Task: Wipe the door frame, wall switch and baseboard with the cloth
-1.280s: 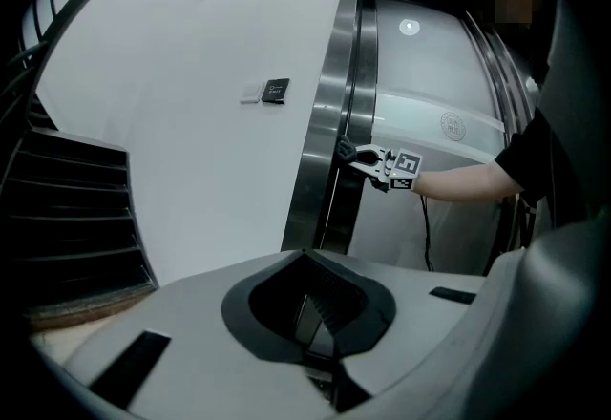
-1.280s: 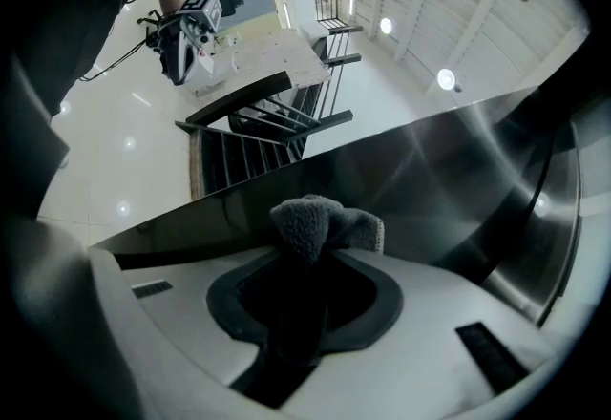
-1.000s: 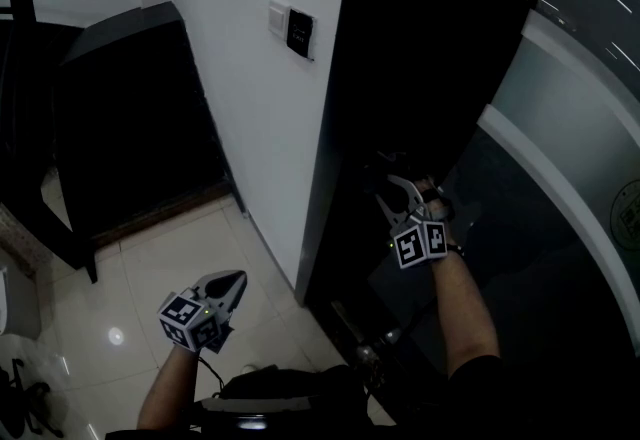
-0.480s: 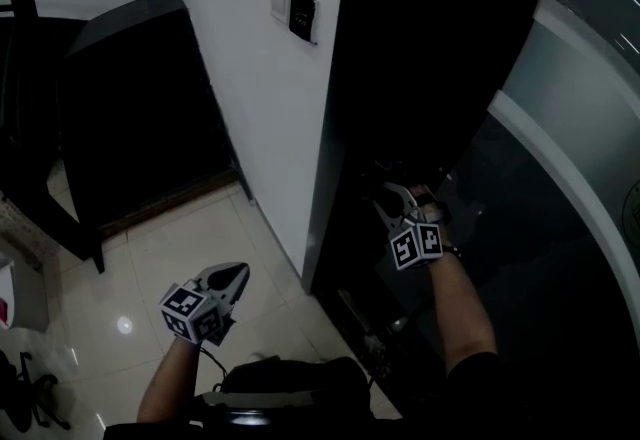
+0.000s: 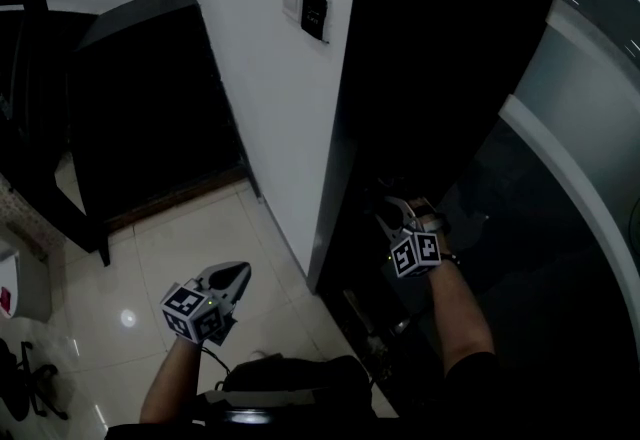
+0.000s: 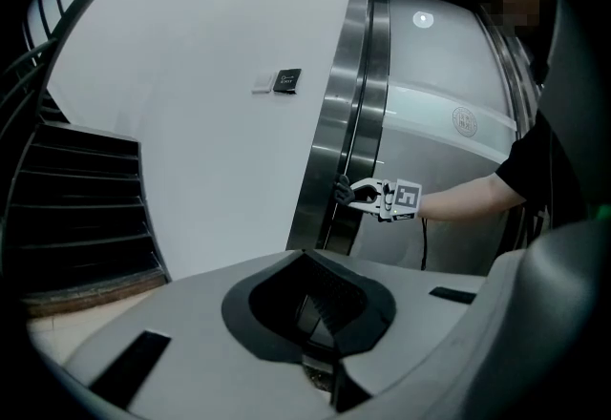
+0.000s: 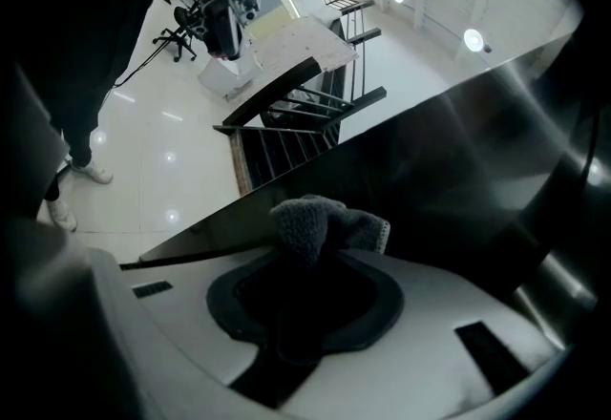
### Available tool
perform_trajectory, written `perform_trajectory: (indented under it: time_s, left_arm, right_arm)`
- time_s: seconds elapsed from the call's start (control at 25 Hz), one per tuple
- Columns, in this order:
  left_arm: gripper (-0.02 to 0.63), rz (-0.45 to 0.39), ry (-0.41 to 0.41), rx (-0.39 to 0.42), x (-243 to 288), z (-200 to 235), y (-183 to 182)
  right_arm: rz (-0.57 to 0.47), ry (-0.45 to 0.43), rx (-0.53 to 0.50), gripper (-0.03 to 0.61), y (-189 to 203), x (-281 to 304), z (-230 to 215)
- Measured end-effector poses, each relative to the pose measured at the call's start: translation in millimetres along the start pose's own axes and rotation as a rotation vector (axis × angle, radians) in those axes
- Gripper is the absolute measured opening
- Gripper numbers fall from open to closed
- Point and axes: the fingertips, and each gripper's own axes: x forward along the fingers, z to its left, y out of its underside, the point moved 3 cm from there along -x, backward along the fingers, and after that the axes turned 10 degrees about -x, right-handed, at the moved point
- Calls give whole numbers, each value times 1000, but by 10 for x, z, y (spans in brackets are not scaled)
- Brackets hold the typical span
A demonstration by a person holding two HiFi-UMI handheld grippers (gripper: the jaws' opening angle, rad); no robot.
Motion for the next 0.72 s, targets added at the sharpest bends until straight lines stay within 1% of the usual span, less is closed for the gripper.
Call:
perform_trajectory:
  time_s: [0.16,0.32,0.48,0.72]
  left_arm:
    - [2,-9,-17,-1,-49,15,-61]
    - [2,-11,-14,-4,-78,-17,-79]
    - [2,-11,-9,1,-85,-41,-93]
    - [2,-1,-27,8,-155,-32,-56]
  right_arm:
    - [1,-14,15,83,6,40,75]
    - [10,-85,-15,83,21,99,266]
    - [9,-93,16,83,23,135,337]
    - [13,-126,23,83,32,182,464]
